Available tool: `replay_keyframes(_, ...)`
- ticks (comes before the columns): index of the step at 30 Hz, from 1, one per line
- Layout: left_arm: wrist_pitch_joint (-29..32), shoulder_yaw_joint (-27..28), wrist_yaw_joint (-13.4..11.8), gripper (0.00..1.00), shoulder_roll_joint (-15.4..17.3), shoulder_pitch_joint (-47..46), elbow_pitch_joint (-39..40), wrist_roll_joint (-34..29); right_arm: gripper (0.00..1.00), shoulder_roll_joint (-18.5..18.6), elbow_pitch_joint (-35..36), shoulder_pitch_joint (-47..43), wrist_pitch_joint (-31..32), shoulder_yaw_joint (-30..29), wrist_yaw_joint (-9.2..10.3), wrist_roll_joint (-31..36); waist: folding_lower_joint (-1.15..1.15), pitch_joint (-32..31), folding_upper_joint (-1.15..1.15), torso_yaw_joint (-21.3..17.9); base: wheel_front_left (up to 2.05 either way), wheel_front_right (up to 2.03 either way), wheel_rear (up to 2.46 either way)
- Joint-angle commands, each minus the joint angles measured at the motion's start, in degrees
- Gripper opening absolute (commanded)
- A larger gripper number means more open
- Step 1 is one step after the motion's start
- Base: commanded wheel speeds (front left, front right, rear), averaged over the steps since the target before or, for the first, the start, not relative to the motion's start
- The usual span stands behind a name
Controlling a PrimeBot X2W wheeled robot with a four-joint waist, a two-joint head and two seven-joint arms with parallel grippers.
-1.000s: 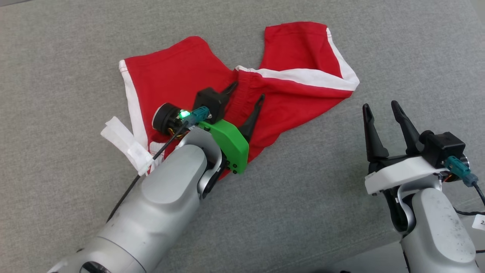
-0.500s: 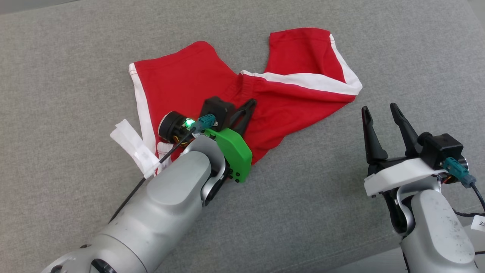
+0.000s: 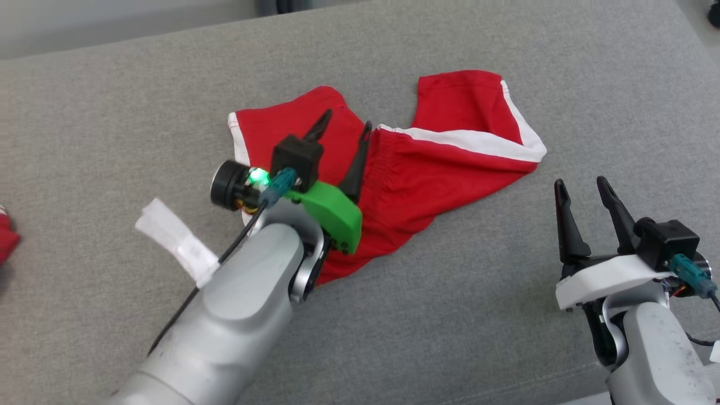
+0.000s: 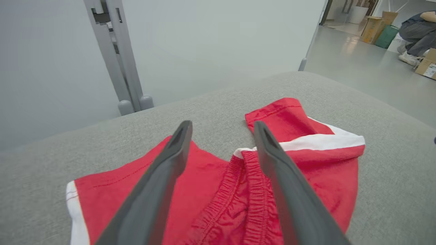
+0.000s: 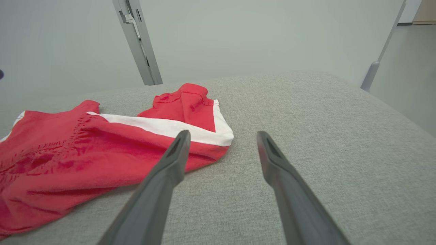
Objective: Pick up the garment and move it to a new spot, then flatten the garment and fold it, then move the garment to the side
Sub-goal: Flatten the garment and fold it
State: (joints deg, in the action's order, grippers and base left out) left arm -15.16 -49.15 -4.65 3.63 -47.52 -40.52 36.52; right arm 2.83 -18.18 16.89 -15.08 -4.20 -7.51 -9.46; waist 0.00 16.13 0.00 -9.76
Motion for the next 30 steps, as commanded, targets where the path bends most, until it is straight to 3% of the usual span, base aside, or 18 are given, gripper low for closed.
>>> replay_keyframes(1,0.03,2.22,-0.42,1.0,1.07,3.15,1.4,-2.0,1.0,0.2,0.0,-1.3,-0.13,-0.37,0.04,0.42,0.0,-3.35,0.0,2.7,0.0,0.0,0.0)
replay_keyframes(10,0.02,16.12,-0.38,1.0,3.56,20.72,11.04,-13.16,1.0,0.2,-1.0,-5.29,-0.12,-1.54,0.04,0.68,0.0,-9.19,0.0,6.76,0.0,0.0,0.0)
replay_keyframes(21,0.03,34.94,1.35,1.0,1.26,42.73,20.5,-21.14,1.0,0.19,-2.06,-9.85,-0.12,-1.71,0.04,-0.69,0.0,-11.89,0.0,7.98,0.0,0.0,0.0)
replay_keyframes(30,0.03,40.46,5.06,1.0,-0.36,46.77,20.66,-25.37,1.0,0.15,-2.0,-9.97,-0.13,0.11,0.04,0.66,0.0,-10.14,0.0,9.5,0.0,0.0,0.0)
